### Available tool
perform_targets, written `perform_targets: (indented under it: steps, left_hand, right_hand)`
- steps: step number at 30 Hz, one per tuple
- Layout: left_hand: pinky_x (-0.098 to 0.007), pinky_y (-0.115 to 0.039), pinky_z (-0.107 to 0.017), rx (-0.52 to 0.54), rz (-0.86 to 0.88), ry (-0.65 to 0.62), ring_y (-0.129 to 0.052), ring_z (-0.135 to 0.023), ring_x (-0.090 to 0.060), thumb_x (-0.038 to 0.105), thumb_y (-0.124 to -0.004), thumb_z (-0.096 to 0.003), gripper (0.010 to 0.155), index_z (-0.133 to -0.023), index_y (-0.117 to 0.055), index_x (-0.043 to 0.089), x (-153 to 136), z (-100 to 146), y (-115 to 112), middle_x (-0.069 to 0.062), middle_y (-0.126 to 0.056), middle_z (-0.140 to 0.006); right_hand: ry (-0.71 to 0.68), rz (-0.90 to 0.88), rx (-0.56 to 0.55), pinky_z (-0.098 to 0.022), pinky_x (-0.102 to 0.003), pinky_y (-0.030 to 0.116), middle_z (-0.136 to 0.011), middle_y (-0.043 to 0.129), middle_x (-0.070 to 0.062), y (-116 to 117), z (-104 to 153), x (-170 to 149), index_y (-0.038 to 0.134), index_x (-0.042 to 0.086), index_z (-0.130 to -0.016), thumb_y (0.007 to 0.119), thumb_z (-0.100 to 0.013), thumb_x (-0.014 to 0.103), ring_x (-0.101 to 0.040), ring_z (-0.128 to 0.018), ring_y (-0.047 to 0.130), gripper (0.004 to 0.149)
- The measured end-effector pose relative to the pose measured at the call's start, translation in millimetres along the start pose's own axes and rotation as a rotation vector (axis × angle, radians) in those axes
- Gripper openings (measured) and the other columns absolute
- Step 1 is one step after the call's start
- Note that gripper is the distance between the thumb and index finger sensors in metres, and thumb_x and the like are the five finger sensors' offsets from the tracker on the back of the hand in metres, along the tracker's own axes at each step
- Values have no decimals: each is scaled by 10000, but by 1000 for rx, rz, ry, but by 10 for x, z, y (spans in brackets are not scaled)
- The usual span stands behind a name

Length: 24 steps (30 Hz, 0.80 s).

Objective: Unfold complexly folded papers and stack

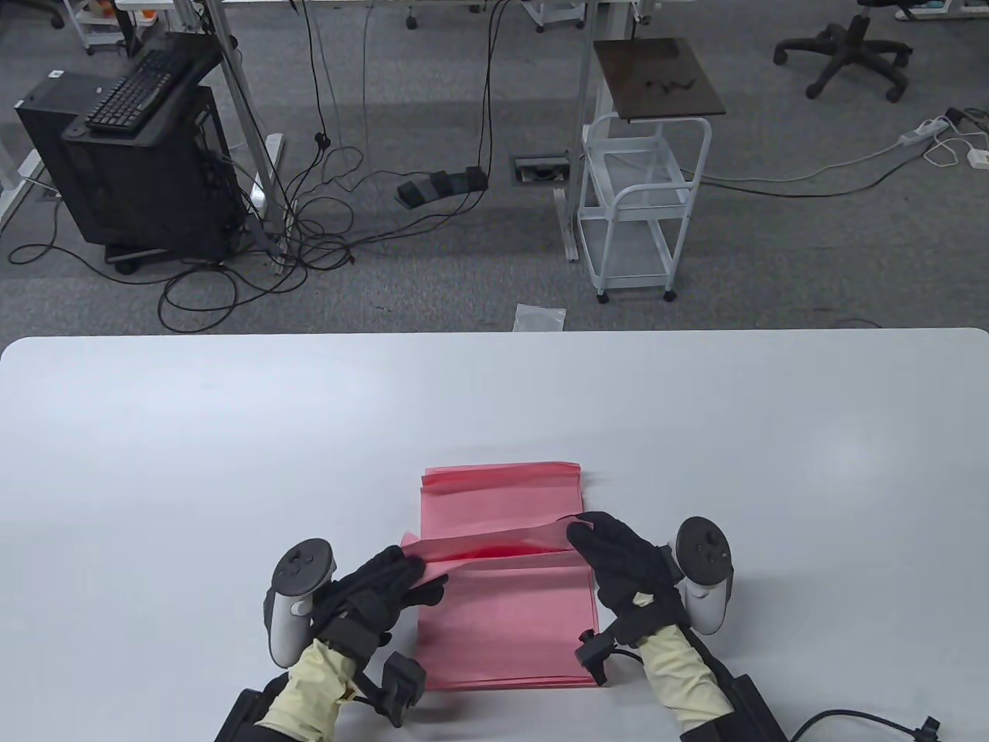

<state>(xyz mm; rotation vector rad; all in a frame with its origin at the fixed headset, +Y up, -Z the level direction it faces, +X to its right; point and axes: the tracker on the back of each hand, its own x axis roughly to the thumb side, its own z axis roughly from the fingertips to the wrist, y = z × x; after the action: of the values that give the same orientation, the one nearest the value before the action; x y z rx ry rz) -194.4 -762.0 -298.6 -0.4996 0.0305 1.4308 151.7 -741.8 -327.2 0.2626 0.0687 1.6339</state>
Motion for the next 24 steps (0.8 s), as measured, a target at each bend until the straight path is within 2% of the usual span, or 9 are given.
perform_targets:
  steps: [4,8,11,15,17,19,20,21,24]
  left_hand:
    - [-491,-513,-775,40,-7,16,-869,-869,-275,220,-676,-544,454,-989,-586,228,-3,6,-20,-65,-789,-961]
    - [-486,-520,-777,72,-146,-54,-877,-845,-236,205,-681,-528,648,-1066,-336,314,19,16,-6,2,-775,-920]
    - [-492,-517,-785,57,-225,-151,-863,-860,-220,202,-677,-529,774,-1034,-118,380,6,72,-7,35,-735,-927]
    - [-508,-512,-793,85,-289,-341,-854,-873,-221,200,-671,-536,814,-1009,-51,432,34,176,-30,36,-719,-942]
    - [-522,-522,-789,82,-327,-416,-857,-875,-219,201,-671,-536,799,-1014,-85,462,53,190,-27,36,-724,-943]
    - [-527,-534,-782,84,-343,-406,-875,-866,-218,205,-688,-529,679,-1055,-329,439,61,187,-12,33,-753,-938]
    - [-523,-538,-782,80,-338,-407,-881,-868,-210,213,-696,-527,561,-1028,-519,393,57,182,-7,43,-764,-937]
    - [-525,-538,-782,71,-308,-408,-884,-874,-207,218,-705,-529,453,-944,-658,393,42,172,-5,48,-772,-942]
    - [-538,-535,-776,52,-260,-386,-881,-880,-228,216,-715,-528,328,-807,-797,368,24,155,-20,33,-786,-946]
  right_hand:
    - [6,-10,-4,-726,-617,396,-671,906,-84,-6,-50,31,853,106,-771,739,-495,355,-374,-714,845,389]
    - [64,18,-45,-722,-613,412,-654,923,-90,-76,-161,147,862,91,-772,742,-496,350,-373,-695,865,396]
    - [171,110,-124,-711,-598,462,-571,962,-70,-203,-283,251,888,69,-731,751,-491,362,-344,-613,923,403]
    - [266,207,-122,-697,-581,509,-509,986,-54,-221,-428,280,913,47,-694,768,-484,362,-319,-534,967,406]
    - [292,215,-132,-690,-576,525,-491,988,-47,-213,-466,271,919,39,-682,774,-481,359,-310,-505,977,405]
    - [318,214,-125,-689,-575,529,-488,986,-45,-216,-488,256,919,35,-680,774,-481,357,-308,-498,979,406]
    - [322,213,-123,-690,-574,528,-487,987,-45,-222,-492,252,919,36,-681,774,-481,358,-308,-497,979,405]
    - [333,212,-121,-691,-575,525,-488,986,-47,-236,-496,244,917,36,-683,774,-481,357,-310,-501,977,406]
    - [349,184,-83,-700,-580,501,-510,981,-51,-275,-508,216,904,46,-705,763,-487,358,-318,-536,962,406]
